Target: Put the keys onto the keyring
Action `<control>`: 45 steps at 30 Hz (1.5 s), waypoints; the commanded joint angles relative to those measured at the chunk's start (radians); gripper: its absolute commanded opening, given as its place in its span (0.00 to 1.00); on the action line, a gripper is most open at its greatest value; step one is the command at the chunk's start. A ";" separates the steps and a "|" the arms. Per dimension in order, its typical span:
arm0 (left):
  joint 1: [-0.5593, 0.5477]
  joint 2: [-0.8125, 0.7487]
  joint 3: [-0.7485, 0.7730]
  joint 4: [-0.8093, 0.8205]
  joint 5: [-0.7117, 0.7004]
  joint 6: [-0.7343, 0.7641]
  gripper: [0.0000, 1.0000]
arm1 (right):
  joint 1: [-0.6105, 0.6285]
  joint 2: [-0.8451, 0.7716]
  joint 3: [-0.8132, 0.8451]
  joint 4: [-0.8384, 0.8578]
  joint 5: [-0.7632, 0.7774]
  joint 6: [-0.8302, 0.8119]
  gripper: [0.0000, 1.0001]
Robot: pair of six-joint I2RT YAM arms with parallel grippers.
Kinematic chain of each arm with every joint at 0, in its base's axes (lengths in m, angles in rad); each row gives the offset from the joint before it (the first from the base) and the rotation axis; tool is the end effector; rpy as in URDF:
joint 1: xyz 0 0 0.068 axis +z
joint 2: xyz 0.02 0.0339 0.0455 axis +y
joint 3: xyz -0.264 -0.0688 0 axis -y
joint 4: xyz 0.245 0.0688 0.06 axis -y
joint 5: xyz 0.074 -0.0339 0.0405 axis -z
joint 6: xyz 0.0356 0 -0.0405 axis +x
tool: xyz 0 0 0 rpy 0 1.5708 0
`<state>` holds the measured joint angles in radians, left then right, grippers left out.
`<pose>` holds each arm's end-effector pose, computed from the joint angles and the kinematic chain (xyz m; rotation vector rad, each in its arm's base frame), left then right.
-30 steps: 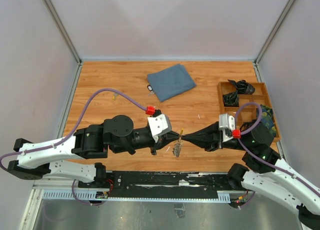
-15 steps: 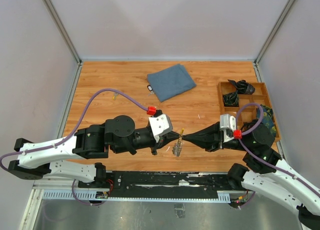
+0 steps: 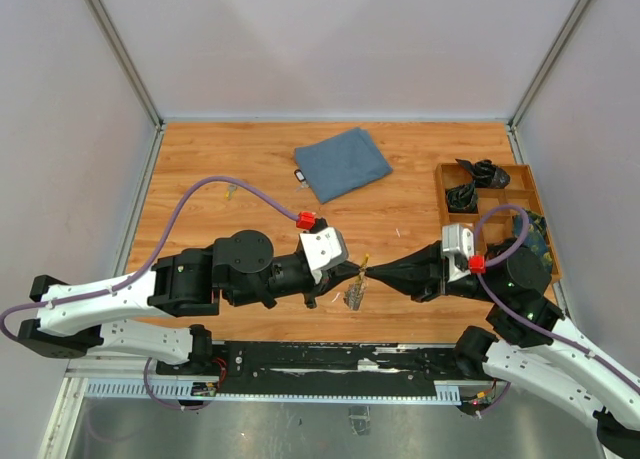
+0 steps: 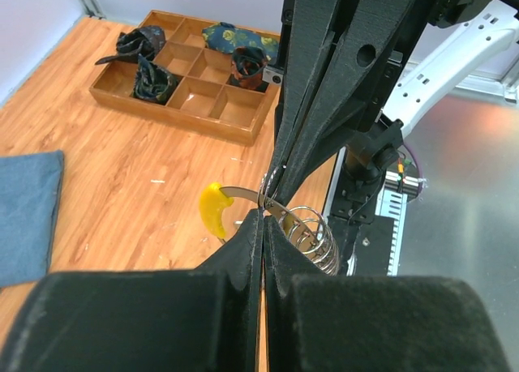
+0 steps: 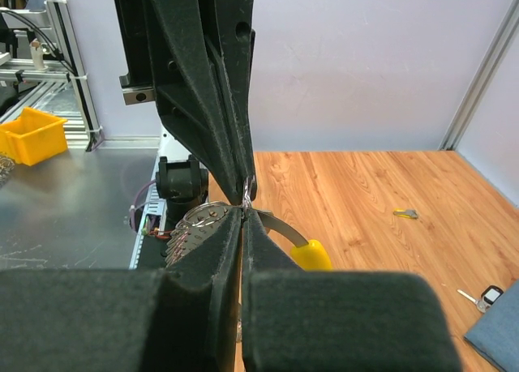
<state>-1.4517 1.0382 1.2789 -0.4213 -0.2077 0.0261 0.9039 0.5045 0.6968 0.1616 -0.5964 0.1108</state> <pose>0.0330 -0.2142 0.4381 1.1090 1.4522 -0.8492 0.0554 0.1027 0.3827 -1.0031 0.9509 1.2217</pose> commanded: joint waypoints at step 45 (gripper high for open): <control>-0.008 -0.061 -0.119 0.281 0.060 -0.043 0.28 | 0.020 -0.024 0.059 0.081 -0.039 0.004 0.00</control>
<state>-1.4517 0.9695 1.1576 -0.1802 -0.1658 -0.0090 0.9039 0.4938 0.7101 0.1963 -0.6228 0.1265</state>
